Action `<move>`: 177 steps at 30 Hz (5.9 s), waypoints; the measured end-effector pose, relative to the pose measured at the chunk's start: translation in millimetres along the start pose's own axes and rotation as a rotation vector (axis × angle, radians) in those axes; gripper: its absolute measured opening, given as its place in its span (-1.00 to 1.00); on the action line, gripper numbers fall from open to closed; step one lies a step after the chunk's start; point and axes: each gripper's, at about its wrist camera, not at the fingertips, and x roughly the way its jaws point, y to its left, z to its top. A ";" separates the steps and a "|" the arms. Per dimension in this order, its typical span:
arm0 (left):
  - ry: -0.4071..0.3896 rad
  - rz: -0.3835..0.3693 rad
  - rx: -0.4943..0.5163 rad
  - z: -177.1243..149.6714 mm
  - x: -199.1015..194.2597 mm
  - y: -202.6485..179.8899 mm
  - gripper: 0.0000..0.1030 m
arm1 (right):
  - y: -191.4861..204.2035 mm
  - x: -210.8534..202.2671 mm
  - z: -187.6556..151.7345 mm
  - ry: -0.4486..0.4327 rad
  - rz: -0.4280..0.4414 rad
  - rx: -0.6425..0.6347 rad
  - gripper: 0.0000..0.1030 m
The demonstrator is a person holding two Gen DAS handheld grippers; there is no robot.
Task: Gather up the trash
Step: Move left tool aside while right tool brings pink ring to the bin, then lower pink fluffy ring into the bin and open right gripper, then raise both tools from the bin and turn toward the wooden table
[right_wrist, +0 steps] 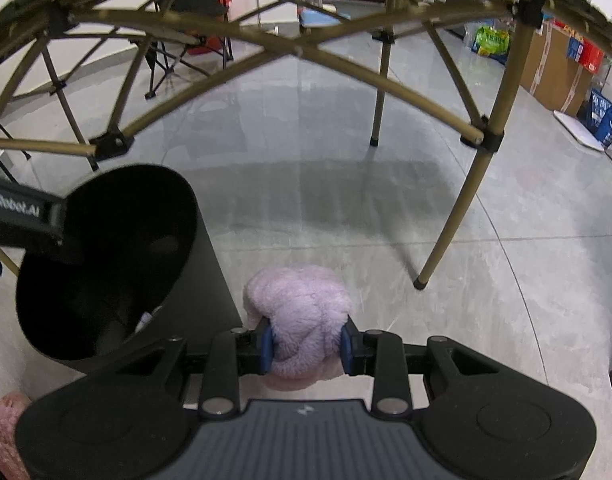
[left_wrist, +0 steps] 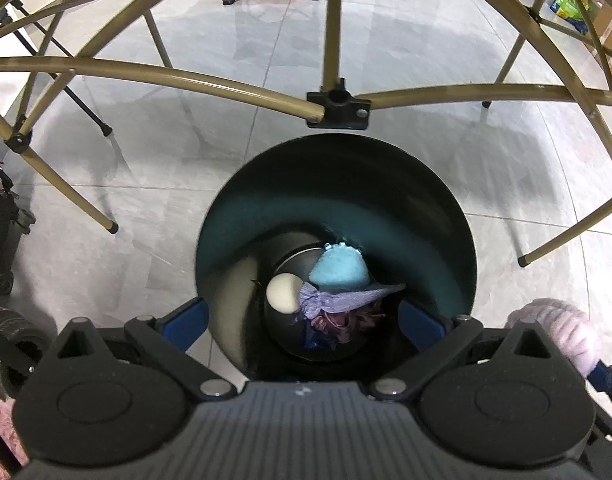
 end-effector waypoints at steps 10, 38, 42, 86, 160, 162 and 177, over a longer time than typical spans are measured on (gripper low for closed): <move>-0.028 0.021 -0.036 -3.3 -9.1 28.4 1.00 | 14.1 -23.0 11.3 -0.072 0.016 -0.013 -0.41; -0.050 0.077 -0.138 -14.9 -22.0 105.6 1.00 | 96.3 -33.6 32.7 -0.117 0.158 -0.120 -0.40; -0.050 0.081 -0.151 -16.8 -23.3 116.4 1.00 | 108.3 -31.4 34.3 -0.107 0.173 -0.133 -0.40; -0.011 0.121 -0.236 -34.3 -12.7 185.2 1.00 | 172.6 61.0 34.4 0.201 0.187 -0.070 0.06; -0.702 0.014 -0.152 -19.2 -182.0 116.2 1.00 | 96.0 -123.4 104.5 -0.499 0.211 -0.062 1.00; -0.721 0.009 -0.144 -16.1 -185.8 110.2 1.00 | 89.5 -126.1 111.2 -0.525 0.216 -0.058 1.00; -0.799 -0.020 -0.047 45.1 -184.0 68.4 1.00 | 54.2 -122.0 159.8 -0.648 0.248 -0.070 1.00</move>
